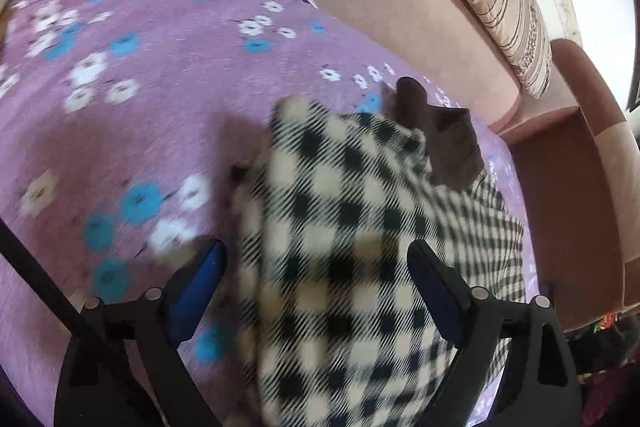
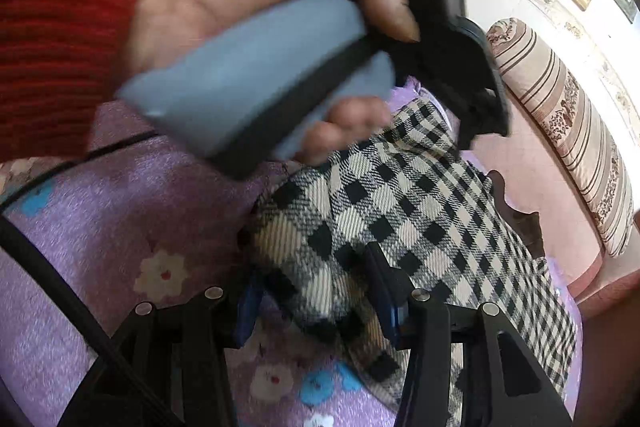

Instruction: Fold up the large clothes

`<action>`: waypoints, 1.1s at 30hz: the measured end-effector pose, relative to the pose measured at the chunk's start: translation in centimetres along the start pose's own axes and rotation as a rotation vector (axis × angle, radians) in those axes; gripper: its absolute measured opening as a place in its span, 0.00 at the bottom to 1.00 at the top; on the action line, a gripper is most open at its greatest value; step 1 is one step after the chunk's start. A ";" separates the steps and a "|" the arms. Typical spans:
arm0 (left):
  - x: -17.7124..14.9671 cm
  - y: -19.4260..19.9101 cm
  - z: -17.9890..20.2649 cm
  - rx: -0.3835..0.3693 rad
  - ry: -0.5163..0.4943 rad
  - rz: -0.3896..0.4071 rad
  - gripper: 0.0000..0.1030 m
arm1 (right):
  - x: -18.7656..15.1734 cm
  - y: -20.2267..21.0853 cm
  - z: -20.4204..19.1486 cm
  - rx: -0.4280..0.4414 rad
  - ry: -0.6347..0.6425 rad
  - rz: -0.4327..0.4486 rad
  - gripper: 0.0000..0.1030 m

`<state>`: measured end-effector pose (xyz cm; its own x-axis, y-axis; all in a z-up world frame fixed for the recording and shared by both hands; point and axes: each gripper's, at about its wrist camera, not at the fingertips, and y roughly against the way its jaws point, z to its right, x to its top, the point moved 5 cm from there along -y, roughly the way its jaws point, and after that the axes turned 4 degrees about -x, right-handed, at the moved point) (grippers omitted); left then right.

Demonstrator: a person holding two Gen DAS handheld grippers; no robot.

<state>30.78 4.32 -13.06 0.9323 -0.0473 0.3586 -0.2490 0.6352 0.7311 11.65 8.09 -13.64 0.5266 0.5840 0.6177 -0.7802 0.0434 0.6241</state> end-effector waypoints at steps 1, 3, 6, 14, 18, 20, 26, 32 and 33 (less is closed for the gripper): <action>0.4 -0.4 0.3 -0.003 -0.005 -0.010 0.88 | 0.1 -0.2 -0.1 0.008 -0.002 -0.002 0.44; 0.6 -0.9 0.9 -0.003 -0.025 -0.040 0.72 | 0.2 -0.2 -0.6 0.031 0.009 0.002 0.30; 0.3 -1.2 1.9 0.022 -0.063 -0.110 0.22 | 0.3 0.1 -1.1 0.014 0.031 0.021 0.14; 1.2 1.0 7.4 0.180 -0.144 -0.088 0.16 | -0.1 3.9 3.1 -0.031 -0.125 0.136 0.08; 1.6 1.0 14.2 0.160 -0.209 -0.061 0.15 | -2.1 7.0 7.0 -0.101 -0.202 0.178 0.08; 1.3 0.1 17.8 0.150 -0.258 -0.056 0.15 | -3.8 8.6 10.4 -0.122 -0.291 0.183 0.08; -1.2 -6.2 29.4 0.092 -0.411 -0.105 0.12 | -11.0 11.3 19.4 -0.164 -0.539 0.137 0.08; -4.0 -12.8 34.6 0.092 -0.429 -0.187 0.16 | -18.3 8.7 24.2 -0.093 -0.797 -0.007 0.08; -4.3 -12.9 34.8 0.095 -0.431 -0.192 0.22 | -19.9 8.1 25.1 -0.042 -0.885 -0.038 0.08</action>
<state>20.86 -30.51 -3.89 0.7752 -0.4847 0.4052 -0.1246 0.5114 0.8502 3.37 -23.54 -8.86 0.6071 -0.2586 0.7514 -0.7594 0.0898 0.6444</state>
